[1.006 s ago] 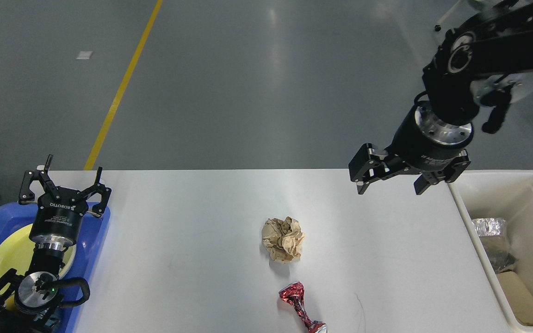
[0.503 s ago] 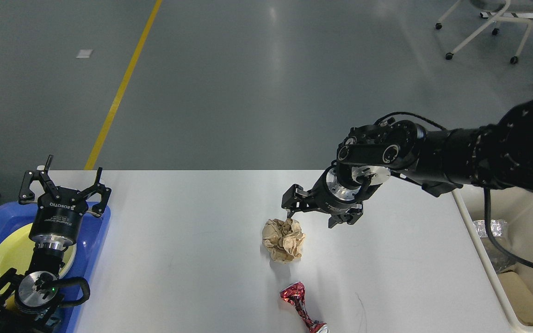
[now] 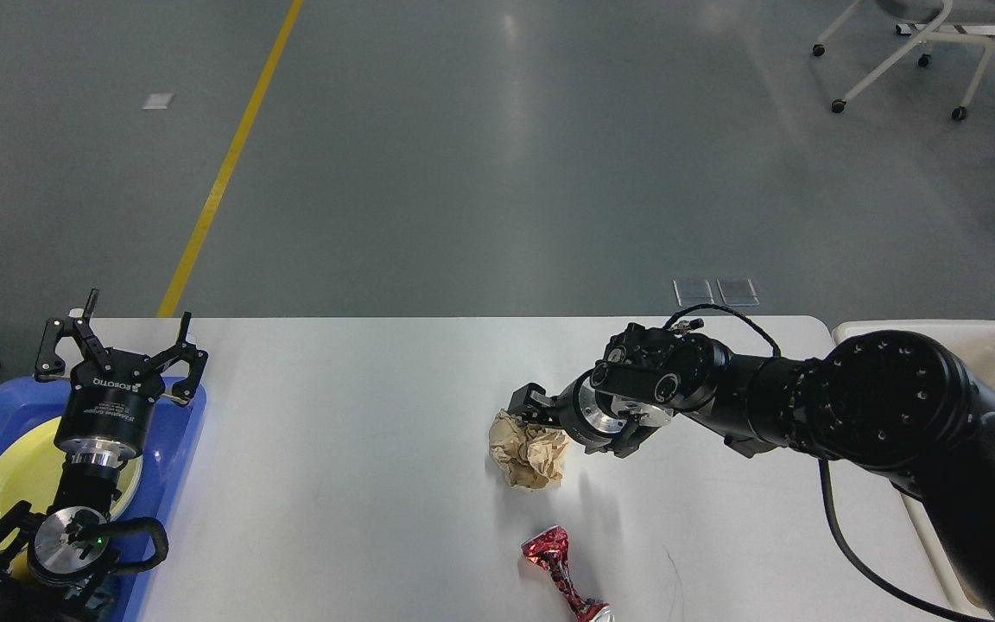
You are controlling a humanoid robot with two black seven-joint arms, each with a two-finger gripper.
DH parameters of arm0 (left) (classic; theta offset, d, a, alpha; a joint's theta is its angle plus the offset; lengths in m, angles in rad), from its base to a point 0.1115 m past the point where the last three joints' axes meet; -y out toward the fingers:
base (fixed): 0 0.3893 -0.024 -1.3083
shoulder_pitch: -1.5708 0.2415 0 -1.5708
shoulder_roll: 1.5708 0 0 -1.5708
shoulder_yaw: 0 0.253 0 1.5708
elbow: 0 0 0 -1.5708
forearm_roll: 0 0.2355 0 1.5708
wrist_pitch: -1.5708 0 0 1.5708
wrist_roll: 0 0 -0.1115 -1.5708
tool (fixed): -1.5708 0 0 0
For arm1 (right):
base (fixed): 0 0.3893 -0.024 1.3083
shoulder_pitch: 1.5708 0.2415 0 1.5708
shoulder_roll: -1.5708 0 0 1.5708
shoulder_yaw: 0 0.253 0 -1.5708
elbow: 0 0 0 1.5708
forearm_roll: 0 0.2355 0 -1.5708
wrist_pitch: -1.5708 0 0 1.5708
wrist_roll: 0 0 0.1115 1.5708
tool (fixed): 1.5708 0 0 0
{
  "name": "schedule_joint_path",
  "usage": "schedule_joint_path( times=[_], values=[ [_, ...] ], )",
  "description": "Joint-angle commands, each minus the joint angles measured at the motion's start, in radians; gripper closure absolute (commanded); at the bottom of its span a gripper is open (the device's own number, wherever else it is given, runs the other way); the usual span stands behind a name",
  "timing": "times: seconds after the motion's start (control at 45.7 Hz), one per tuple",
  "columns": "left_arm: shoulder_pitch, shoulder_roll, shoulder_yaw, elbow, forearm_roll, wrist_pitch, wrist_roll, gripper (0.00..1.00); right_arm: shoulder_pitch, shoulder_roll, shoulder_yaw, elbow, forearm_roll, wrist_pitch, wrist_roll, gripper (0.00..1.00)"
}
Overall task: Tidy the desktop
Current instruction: 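Lower the right gripper onto the crumpled paper ball and close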
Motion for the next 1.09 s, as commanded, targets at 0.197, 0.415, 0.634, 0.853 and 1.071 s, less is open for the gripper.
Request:
schedule_joint_path(
  times=[0.197,0.415,0.634,0.853,1.071],
  values=[
    [0.000,0.000,0.000,0.000,0.000,0.000,0.000,0.04,-0.053,0.031,0.038,-0.001,-0.038,-0.128,0.003,0.01],
    [0.000,0.000,0.000,0.000,0.000,0.000,0.000,0.04,-0.079,0.029,0.040,0.000,-0.067,-0.162,0.005,0.11],
    [0.000,0.000,0.000,0.000,0.000,0.000,0.000,0.04,-0.102,0.029,0.040,-0.001,-0.067,-0.171,0.005,0.32],
    [0.000,0.000,0.000,0.000,0.000,0.000,0.000,0.04,-0.136,0.028,0.055,-0.003,-0.065,-0.191,0.005,0.95],
    [0.000,0.000,0.000,0.000,0.000,0.000,0.000,0.04,-0.153,0.009,0.112,0.009,-0.045,-0.242,0.003,1.00]
  ],
)
